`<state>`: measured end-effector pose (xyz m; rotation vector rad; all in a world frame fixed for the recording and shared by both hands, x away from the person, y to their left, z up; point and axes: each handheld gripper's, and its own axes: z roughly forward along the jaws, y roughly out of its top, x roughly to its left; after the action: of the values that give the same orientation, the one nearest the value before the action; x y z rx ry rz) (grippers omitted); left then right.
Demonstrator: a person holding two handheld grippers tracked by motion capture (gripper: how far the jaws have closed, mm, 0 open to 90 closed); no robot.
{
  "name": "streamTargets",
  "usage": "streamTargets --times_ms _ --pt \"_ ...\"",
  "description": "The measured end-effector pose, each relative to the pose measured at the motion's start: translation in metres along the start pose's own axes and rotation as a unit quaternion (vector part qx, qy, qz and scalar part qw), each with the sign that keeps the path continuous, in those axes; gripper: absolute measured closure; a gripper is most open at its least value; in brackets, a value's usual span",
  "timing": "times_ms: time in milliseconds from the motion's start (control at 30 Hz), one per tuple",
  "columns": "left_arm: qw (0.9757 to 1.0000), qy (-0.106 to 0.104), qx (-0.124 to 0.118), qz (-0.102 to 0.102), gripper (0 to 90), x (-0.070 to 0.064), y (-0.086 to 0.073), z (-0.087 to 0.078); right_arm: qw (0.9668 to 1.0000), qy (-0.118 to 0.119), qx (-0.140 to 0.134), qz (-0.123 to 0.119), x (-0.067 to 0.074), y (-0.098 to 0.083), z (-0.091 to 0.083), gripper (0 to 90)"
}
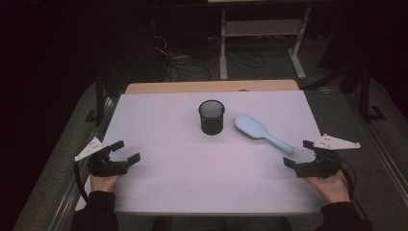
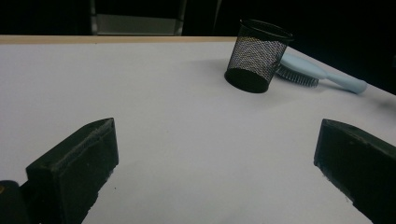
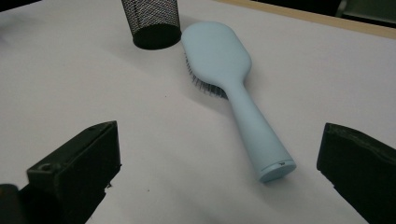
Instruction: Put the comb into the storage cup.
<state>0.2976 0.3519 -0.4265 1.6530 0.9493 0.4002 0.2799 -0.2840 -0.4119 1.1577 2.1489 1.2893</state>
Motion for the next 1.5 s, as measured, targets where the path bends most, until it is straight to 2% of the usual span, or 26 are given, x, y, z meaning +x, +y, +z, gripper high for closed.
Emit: streamTargets --times_ms 967,1100,1200,1367,1500 --pt "1.0000 -0.002 -0.002 0.002 0.0 -0.004 -0.002 -0.003 0.9999 -0.006 0.013 -0.008 0.004 0.002 0.000 0.0" --pt "1.0000 -0.002 0.001 -0.001 0.0 -0.005 -0.004 -0.003 0.9997 -0.005 0.022 -0.004 0.004 0.002 0.003 0.0" --pt "1.0000 -0.004 -0.001 -0.002 0.0 -0.006 -0.003 -0.002 0.9993 -0.005 0.033 -0.013 0.009 0.006 0.005 0.0" --pt "1.0000 -0.005 -0.002 0.003 0.0 -0.007 -0.002 -0.003 0.9985 -0.006 0.050 -0.019 0.008 0.011 0.006 0.0" --pt "1.0000 -0.003 -0.004 0.002 0.0 -0.007 -0.002 -0.004 0.9983 -0.004 0.052 -0.027 0.009 0.018 0.006 0.0"
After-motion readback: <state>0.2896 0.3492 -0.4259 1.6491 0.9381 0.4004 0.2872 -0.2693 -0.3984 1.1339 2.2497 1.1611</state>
